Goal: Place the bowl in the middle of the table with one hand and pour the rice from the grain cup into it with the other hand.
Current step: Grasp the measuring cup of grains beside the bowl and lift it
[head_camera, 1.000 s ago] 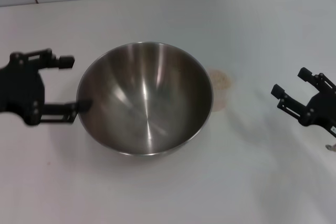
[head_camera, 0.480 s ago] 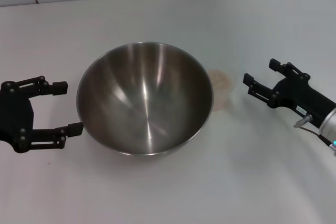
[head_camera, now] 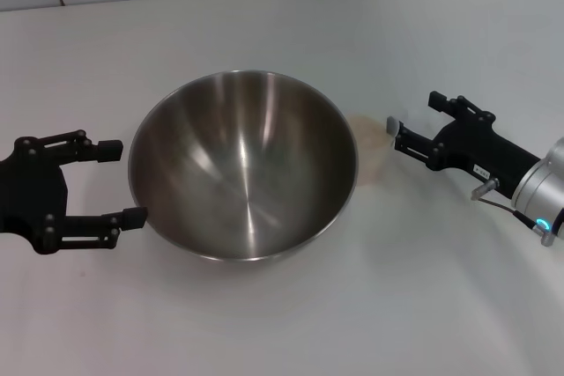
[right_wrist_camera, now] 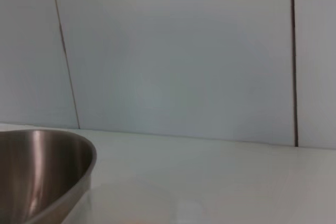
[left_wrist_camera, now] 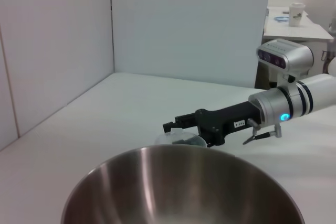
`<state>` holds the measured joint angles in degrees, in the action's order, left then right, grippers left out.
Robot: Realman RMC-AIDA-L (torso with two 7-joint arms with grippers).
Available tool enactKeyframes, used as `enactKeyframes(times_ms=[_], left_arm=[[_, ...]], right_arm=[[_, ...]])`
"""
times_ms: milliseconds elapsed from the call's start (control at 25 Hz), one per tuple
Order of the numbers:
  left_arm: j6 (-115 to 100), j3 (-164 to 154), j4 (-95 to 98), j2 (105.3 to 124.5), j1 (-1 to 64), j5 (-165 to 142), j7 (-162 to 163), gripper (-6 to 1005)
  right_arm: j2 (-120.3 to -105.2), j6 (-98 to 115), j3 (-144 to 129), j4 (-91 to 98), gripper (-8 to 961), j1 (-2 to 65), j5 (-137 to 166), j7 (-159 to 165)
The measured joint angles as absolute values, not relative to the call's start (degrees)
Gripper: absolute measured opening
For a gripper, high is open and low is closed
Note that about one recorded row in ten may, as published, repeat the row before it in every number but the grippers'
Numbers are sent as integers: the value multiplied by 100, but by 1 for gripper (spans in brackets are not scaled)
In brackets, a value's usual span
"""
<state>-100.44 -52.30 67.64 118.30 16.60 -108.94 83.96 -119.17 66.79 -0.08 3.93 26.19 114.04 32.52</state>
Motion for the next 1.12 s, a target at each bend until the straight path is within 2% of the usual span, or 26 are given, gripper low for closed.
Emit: enactKeyframes(times_ms=[720,1120], left_arm=[[-9834,-5270,6706,11826,1829,-11184,8478,862],[-9727,-5266,6775,11835,1912,-11268,8613,863]], right_arm=[[-11932,6536,71,228,727,2830,11316,2703],[-11943,6687,165,148,285,2774,11310,2592]])
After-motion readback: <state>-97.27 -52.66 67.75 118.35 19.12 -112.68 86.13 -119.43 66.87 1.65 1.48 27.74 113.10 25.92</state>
